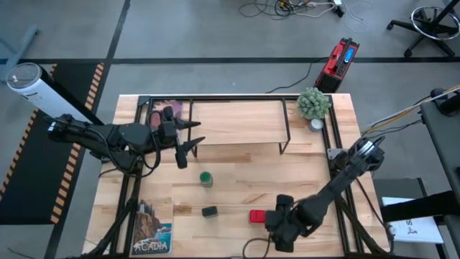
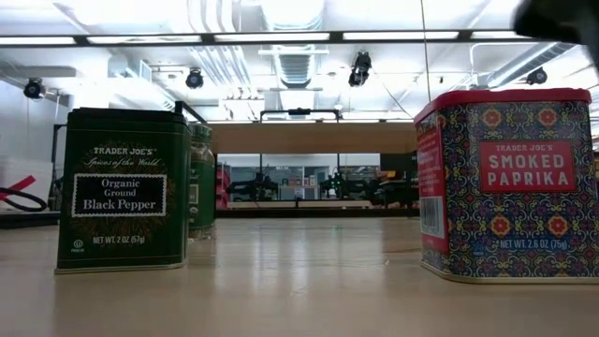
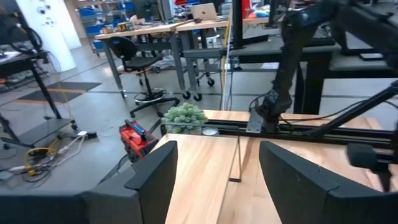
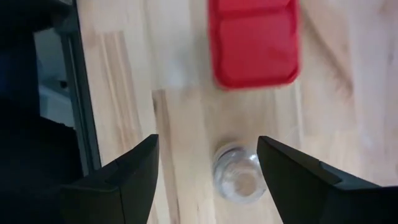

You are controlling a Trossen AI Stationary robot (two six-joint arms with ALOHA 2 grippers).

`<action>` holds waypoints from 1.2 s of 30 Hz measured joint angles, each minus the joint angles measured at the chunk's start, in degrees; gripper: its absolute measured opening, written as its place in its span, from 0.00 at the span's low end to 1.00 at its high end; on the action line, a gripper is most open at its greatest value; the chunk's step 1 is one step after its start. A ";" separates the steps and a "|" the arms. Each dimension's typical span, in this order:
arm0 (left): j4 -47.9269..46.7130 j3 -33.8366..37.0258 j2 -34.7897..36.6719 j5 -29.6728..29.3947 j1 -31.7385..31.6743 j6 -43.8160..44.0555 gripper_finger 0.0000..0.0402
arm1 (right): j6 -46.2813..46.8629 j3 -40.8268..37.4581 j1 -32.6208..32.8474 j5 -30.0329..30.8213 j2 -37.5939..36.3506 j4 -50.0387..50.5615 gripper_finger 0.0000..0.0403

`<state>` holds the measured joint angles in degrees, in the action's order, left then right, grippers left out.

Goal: Shelf spices
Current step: Put the brown seasoning bottle on the shelf

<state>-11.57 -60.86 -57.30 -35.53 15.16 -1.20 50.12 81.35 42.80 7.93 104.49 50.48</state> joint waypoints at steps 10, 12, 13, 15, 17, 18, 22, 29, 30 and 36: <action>0.42 0.00 0.02 -1.48 0.00 -1.28 0.58 | 1.44 -0.61 2.73 8.79 1.51 4.77 0.67; 0.38 0.00 0.02 -1.51 0.00 -1.28 0.59 | 1.54 -1.80 2.70 6.48 1.53 3.22 0.68; 0.37 0.00 0.02 -1.51 0.00 -1.28 0.60 | 1.49 -2.37 2.70 5.65 1.62 2.62 0.69; 0.30 0.00 0.04 -1.51 0.00 -1.26 0.60 | 1.47 -3.22 2.75 5.36 1.64 1.73 0.69; -0.04 0.00 0.04 -1.51 0.00 -1.08 0.60 | 1.90 -3.90 2.75 5.30 1.54 1.33 0.69; -0.06 0.00 0.04 -1.51 0.00 -1.03 0.59 | 2.14 -4.28 2.72 5.29 1.52 1.46 0.69; -0.13 0.00 0.04 -1.48 0.00 -0.89 0.58 | 2.43 -5.82 2.70 5.33 1.48 0.72 0.68; -0.43 0.00 0.04 -1.48 0.00 -0.84 0.58 | 1.96 -9.60 2.70 5.03 1.42 -5.15 0.69; -0.48 0.00 0.04 -1.48 0.00 -0.84 0.58 | 1.96 -10.30 2.69 4.85 1.42 -6.13 0.69; -0.52 0.00 0.04 -1.46 0.00 -0.82 0.60 | 1.96 -13.17 2.54 4.08 1.40 -9.45 0.66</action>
<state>-12.10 -60.86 -57.25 -36.99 15.16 -2.02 52.07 68.18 45.34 12.01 105.89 41.03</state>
